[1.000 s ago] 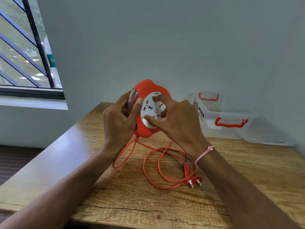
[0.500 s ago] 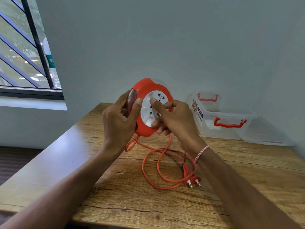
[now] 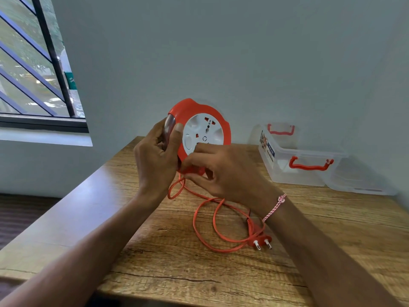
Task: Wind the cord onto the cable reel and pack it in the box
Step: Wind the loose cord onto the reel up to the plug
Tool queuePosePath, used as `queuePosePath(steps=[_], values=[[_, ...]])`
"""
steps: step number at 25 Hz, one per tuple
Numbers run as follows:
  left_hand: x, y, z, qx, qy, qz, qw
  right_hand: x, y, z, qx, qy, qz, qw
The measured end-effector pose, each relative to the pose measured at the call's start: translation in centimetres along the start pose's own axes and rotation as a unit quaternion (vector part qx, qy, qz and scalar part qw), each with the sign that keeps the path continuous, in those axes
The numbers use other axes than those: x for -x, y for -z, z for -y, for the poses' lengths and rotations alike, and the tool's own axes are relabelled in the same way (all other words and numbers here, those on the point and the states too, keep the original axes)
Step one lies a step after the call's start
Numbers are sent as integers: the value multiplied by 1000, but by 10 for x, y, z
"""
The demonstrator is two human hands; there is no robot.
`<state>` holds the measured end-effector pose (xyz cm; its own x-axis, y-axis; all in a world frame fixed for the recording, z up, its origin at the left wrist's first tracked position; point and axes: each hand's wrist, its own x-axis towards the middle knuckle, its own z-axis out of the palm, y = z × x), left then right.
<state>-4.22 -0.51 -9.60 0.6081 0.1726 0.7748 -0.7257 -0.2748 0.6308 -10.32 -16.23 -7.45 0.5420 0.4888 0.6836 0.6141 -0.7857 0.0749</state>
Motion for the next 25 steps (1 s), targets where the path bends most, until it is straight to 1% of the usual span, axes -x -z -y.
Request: queuePosePath(steps=[4, 9, 11, 13, 15, 19, 22, 25], values=[[-3, 1, 4, 4, 13, 0, 1000, 2, -9, 3, 28, 25, 60, 998], [-19, 11, 14, 25, 52, -33, 998, 1, 4, -8, -12, -7, 86, 996], [-25, 17, 15, 39, 71, -51, 995, 2, 14, -12, 23, -30, 126, 991], [-29, 22, 15, 44, 89, -68, 993, 2, 20, -17, 77, -65, 184, 978], [-30, 24, 17, 53, 103, -75, 990, 1, 21, -23, 104, -92, 216, 966], [-30, 23, 18, 65, 105, -81, 989, 1, 13, -25, 114, -122, 208, 964], [-27, 20, 17, 63, 95, -69, 991, 5, 7, -24, 77, -145, 216, 962], [-24, 18, 17, 66, 89, -61, 992, 7, 3, -28, 40, -148, 222, 963]])
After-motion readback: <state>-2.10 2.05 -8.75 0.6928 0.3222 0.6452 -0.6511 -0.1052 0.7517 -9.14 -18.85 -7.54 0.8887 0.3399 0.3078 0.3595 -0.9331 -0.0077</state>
